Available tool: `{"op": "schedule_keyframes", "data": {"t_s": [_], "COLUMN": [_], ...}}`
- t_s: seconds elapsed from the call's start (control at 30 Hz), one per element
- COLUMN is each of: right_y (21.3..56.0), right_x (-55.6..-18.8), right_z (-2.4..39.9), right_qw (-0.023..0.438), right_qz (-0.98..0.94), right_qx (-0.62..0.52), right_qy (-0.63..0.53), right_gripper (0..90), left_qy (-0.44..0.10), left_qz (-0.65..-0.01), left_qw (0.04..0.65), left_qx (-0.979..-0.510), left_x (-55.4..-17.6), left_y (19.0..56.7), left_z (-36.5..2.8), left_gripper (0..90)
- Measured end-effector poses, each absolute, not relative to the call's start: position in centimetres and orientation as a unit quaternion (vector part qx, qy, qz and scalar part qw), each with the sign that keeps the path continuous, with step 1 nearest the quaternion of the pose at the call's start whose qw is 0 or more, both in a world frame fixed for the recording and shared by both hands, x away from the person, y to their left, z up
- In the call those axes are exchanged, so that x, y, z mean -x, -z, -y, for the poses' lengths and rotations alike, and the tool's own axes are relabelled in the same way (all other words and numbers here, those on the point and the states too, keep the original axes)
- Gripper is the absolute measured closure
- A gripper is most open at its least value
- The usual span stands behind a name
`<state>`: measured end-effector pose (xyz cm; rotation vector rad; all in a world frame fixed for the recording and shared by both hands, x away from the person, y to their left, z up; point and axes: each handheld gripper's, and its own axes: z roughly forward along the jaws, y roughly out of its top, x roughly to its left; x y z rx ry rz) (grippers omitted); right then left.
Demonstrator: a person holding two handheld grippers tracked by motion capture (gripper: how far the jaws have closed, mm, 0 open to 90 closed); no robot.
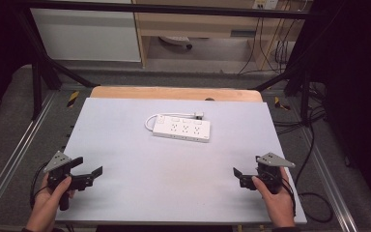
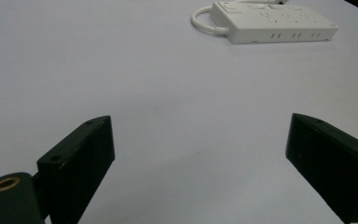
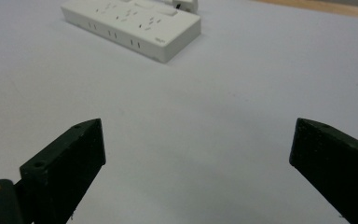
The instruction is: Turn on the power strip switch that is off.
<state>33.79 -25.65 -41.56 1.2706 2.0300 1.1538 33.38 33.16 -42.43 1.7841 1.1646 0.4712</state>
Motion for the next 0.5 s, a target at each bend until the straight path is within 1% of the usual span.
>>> {"op": "schedule_keyframes", "data": {"t_s": [0.07,0.13,0.2,0.27,0.3,0.5], "right_y": [41.14,40.92,40.89,40.94,41.0,40.81], "right_x": [-33.68,-33.76,-33.83,-33.88,-33.92,-34.15], "right_z": [25.83,26.05,26.2,26.27,26.28,25.9], "right_qw": [0.247,0.247,0.247,0.246,0.244,0.24], "right_qz": [-0.736,-0.731,-0.727,-0.724,-0.723,-0.72], "right_qx": [-0.462,-0.467,-0.469,-0.475,-0.478,-0.478], "right_qy": [-0.428,-0.432,-0.436,-0.435,-0.435,-0.442], "right_gripper": [3.8,3.7,3.4,4.3,4.8,4.4], "left_qy": [-0.195,-0.201,-0.206,-0.205,-0.195,-0.197], "left_qz": [-0.469,-0.47,-0.481,-0.484,-0.493,-0.495], "left_qw": [0.457,0.457,0.458,0.458,0.456,0.455], "left_qx": [-0.73,-0.728,-0.719,-0.717,-0.715,-0.713], "left_x": [-33.33,-33.3,-33.43,-33.53,-33.72,-33.7], "left_y": [42.46,42.46,42.52,42.57,42.82,42.77], "left_z": [-33.07,-33.06,-33.38,-33.52,-33.65,-33.56], "left_gripper": [6.9,8.0,8.2,8.9,9.0,9.0]}}
